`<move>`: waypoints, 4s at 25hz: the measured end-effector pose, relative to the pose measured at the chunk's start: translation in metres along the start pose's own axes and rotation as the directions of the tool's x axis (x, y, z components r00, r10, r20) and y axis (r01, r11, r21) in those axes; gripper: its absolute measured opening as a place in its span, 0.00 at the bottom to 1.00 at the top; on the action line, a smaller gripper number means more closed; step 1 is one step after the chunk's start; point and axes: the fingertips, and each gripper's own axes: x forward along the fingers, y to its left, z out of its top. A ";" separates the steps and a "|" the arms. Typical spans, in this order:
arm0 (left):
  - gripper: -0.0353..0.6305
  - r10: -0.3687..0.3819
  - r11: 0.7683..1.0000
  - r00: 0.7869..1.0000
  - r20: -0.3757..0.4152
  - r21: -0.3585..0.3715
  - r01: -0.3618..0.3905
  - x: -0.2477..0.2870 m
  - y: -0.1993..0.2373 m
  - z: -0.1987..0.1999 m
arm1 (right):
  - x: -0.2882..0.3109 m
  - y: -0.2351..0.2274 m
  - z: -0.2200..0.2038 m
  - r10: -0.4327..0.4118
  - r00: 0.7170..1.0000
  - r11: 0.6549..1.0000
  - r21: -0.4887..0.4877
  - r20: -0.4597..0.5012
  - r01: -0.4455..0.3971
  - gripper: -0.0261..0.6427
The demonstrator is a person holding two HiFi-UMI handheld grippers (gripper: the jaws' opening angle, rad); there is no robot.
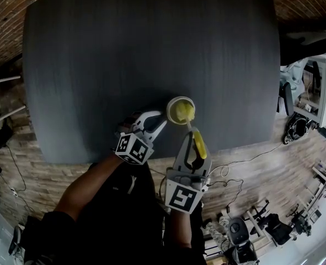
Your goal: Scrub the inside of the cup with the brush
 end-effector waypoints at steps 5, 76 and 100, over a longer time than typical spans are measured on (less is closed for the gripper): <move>0.17 -0.002 1.000 1.000 0.004 0.007 0.002 0.000 0.001 0.000 | 0.014 -0.007 0.002 0.008 0.994 0.990 0.136 0.106 -0.022 0.11; 0.17 -0.009 1.000 1.000 0.009 0.017 0.009 -0.006 -0.003 -0.003 | 0.003 0.013 0.001 0.094 0.991 0.994 0.070 -0.094 -0.087 0.11; 0.17 -0.059 0.997 0.998 0.023 0.041 0.058 -0.013 0.004 -0.007 | 0.009 0.005 0.006 0.047 0.998 0.999 -0.006 0.038 -0.046 0.11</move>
